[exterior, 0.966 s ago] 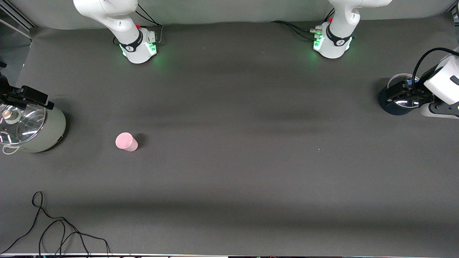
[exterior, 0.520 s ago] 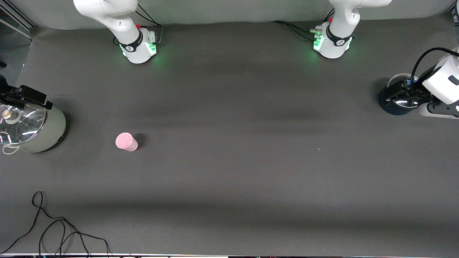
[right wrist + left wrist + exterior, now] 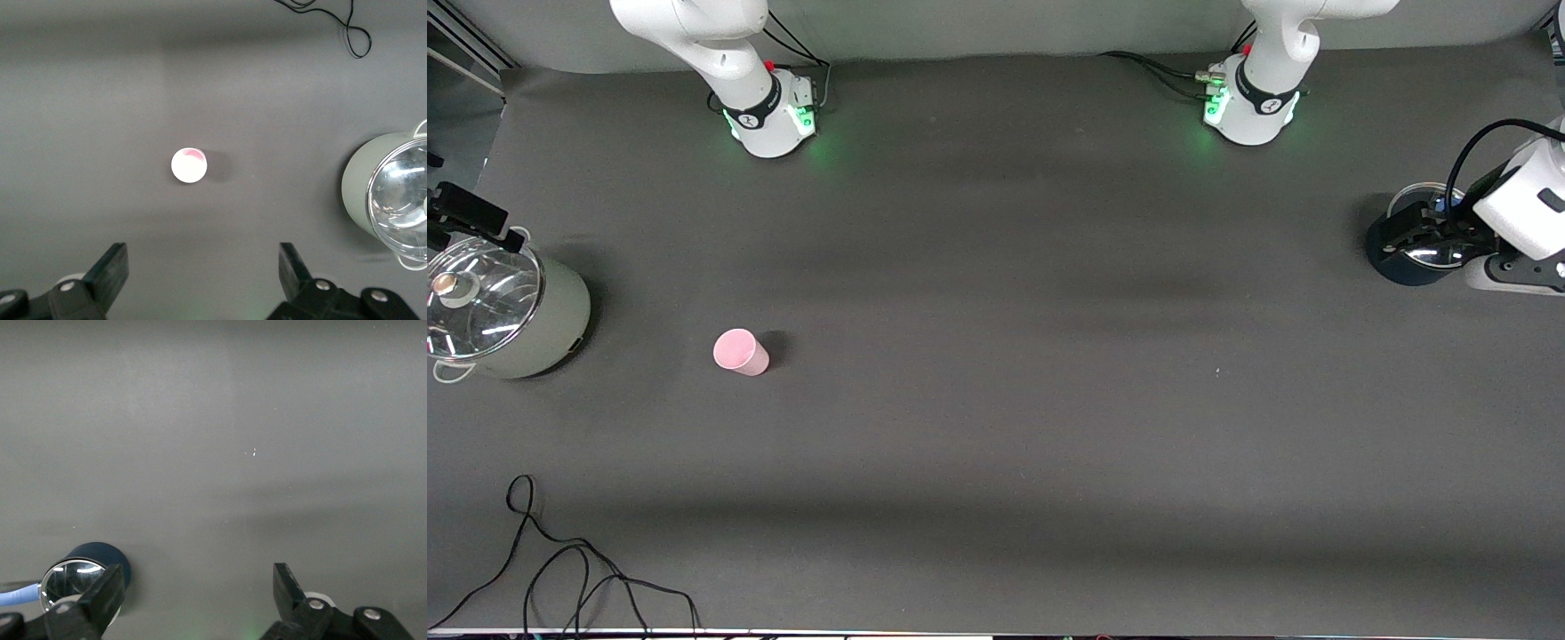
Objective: Transfer pink cup from left to right arm
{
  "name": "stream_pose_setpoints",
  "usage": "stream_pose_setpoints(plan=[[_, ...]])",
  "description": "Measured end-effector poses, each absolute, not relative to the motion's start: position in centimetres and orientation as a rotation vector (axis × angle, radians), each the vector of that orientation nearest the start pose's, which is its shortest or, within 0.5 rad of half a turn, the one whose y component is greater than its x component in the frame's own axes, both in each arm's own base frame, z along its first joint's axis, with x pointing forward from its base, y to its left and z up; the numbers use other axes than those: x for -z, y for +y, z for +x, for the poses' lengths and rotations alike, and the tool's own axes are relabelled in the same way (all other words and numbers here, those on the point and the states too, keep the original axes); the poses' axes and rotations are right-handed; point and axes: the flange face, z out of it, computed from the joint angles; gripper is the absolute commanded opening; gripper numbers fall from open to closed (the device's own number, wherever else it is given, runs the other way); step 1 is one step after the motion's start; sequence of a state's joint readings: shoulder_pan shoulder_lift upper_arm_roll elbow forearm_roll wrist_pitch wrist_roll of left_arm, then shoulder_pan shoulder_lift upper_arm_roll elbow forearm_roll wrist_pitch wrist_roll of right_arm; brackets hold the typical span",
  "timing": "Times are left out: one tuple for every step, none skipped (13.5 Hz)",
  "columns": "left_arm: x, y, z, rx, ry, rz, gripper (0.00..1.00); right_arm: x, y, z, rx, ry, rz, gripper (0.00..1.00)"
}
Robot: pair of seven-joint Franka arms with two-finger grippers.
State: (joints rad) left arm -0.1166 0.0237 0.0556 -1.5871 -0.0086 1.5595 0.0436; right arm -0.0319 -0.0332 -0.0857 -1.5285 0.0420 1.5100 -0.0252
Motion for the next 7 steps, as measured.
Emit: stream_pose_setpoints(plan=[[-60.2,-3.6,56.0,-0.075,0.170,-3.143,0.99,-65.6,-5.7,53.5,0.023,0.132,-3.095,1.00],[-60.2,-3.8,56.0,-0.072,0.178,-3.142,0.99,-65.5,-5.5,53.6,0.018,0.126,-3.095,1.00],[-60.2,-4.1,56.1,-0.067,0.186,-3.142,0.99,-65.4,-5.2,53.6,0.015,0.118,-3.095,1.00],[-60.3,-4.3,56.1,-0.060,0.194,-3.142,0.99,-65.3,-4.8,53.7,0.013,0.107,-3.095,1.00],[-60.5,-4.4,56.2,-0.045,0.205,-3.141,0.99,-65.3,-4.4,53.8,0.012,0.096,-3.095,1.00],[-60.8,-4.5,56.2,-0.029,0.219,-3.141,0.99,-65.2,-4.3,53.8,0.010,0.091,-3.095,1.00],[-60.9,-4.4,56.3,-0.025,0.229,-3.140,0.99,-65.2,-4.2,53.8,0.009,0.089,-3.095,1.00]])
